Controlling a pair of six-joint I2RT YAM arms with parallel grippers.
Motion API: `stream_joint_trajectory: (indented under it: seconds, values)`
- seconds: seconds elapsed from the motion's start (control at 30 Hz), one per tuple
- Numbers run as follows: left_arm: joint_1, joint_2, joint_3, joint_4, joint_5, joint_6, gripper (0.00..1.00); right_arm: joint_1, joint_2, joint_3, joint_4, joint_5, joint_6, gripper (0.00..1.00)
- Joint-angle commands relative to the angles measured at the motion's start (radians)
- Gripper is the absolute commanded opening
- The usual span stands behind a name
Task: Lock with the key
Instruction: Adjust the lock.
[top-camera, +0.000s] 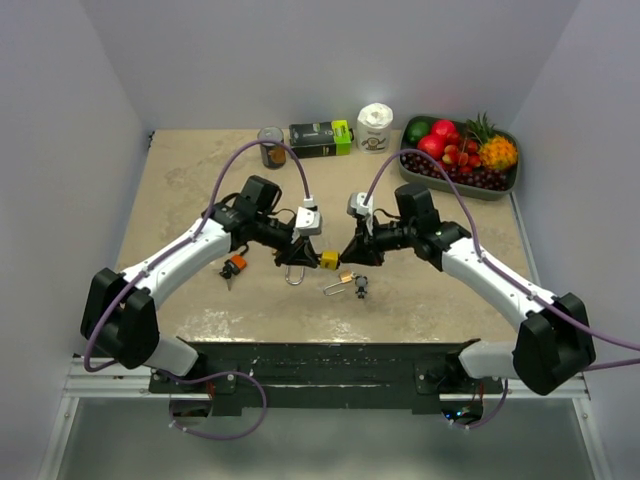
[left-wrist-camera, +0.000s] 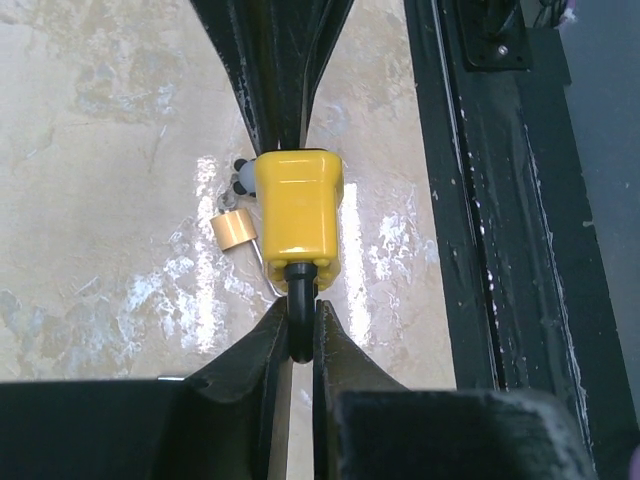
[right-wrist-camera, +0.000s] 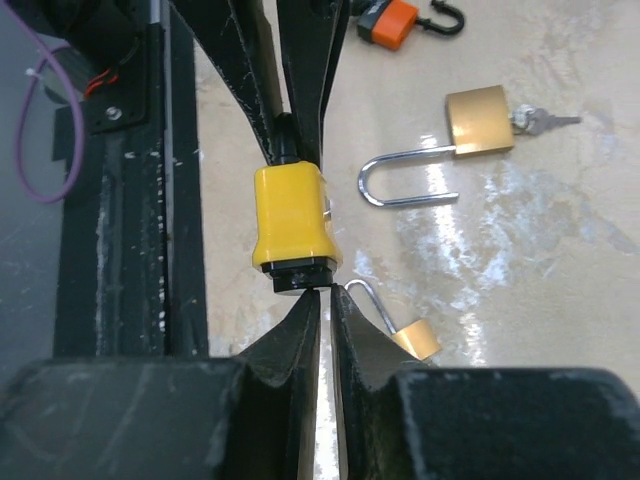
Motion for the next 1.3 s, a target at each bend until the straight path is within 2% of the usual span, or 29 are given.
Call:
stream_joint_trajectory:
  seconds: [0.0, 0.1, 0.2, 0.3, 0.43, 0.63, 0.7, 0.8, 0.87, 0.97, 1.0, 1.07, 1.1, 1.17, 1.2, 1.27]
  values:
    - [-0.057, -0.017, -0.005, 0.337, 0.284, -0.128, 0.0, 0.041, -0.048, 0.012, 0.44, -0.057, 0.037, 0.09]
    - [-0.04, -0.03, -0.036, 0.426, 0.306, -0.25, 0.0, 0.041, -0.063, -0.002, 0.422, -0.051, 0.016, 0.09]
    - [-0.028, -0.05, -0.07, 0.607, 0.311, -0.382, 0.0, 0.041, -0.089, -0.022, 0.417, -0.043, 0.02, 0.08]
    - [-0.025, -0.063, -0.108, 0.707, 0.309, -0.5, 0.0, 0.041, -0.101, -0.033, 0.43, -0.044, 0.048, 0.08]
    - [-0.015, -0.063, -0.154, 0.935, 0.288, -0.684, 0.0, 0.041, -0.111, -0.037, 0.434, -0.057, 0.068, 0.08]
    - [0.014, -0.043, -0.202, 1.161, 0.231, -0.922, 0.0, 0.041, -0.138, -0.025, 0.353, -0.058, 0.045, 0.08]
    - [0.017, -0.046, -0.203, 1.155, 0.232, -0.94, 0.0, 0.039, -0.15, -0.031, 0.347, -0.017, 0.063, 0.09]
    - [0.023, -0.064, -0.196, 1.007, 0.241, -0.832, 0.0, 0.02, -0.161, -0.024, 0.329, 0.078, 0.074, 0.12]
    - [0.035, -0.076, -0.203, 0.939, 0.243, -0.766, 0.0, -0.035, -0.16, -0.014, 0.327, 0.091, 0.089, 0.21]
    - [0.076, -0.095, -0.234, 0.914, 0.258, -0.775, 0.0, -0.126, -0.146, 0.028, 0.254, 0.049, 0.056, 0.34]
    - [0.086, -0.101, -0.236, 0.882, 0.263, -0.762, 0.0, -0.142, -0.135, 0.044, 0.17, 0.034, 0.028, 0.43]
    - [0.112, -0.104, -0.219, 0.81, 0.26, -0.679, 0.0, -0.174, -0.131, 0.088, 0.088, 0.02, -0.051, 0.55]
    - [0.12, -0.098, -0.208, 0.732, 0.257, -0.653, 0.0, -0.177, -0.132, 0.102, 0.015, 0.011, -0.081, 0.67]
    - [0.129, -0.067, -0.161, 0.643, 0.249, -0.568, 0.0, -0.179, -0.134, 0.145, -0.07, 0.005, -0.186, 0.77]
    - [0.129, -0.055, -0.141, 0.553, 0.222, -0.553, 0.0, -0.175, -0.129, 0.157, -0.136, 0.006, -0.22, 0.87]
    - [0.127, -0.011, -0.085, 0.477, 0.206, -0.56, 0.0, -0.162, -0.123, 0.187, -0.181, 0.027, -0.303, 0.89]
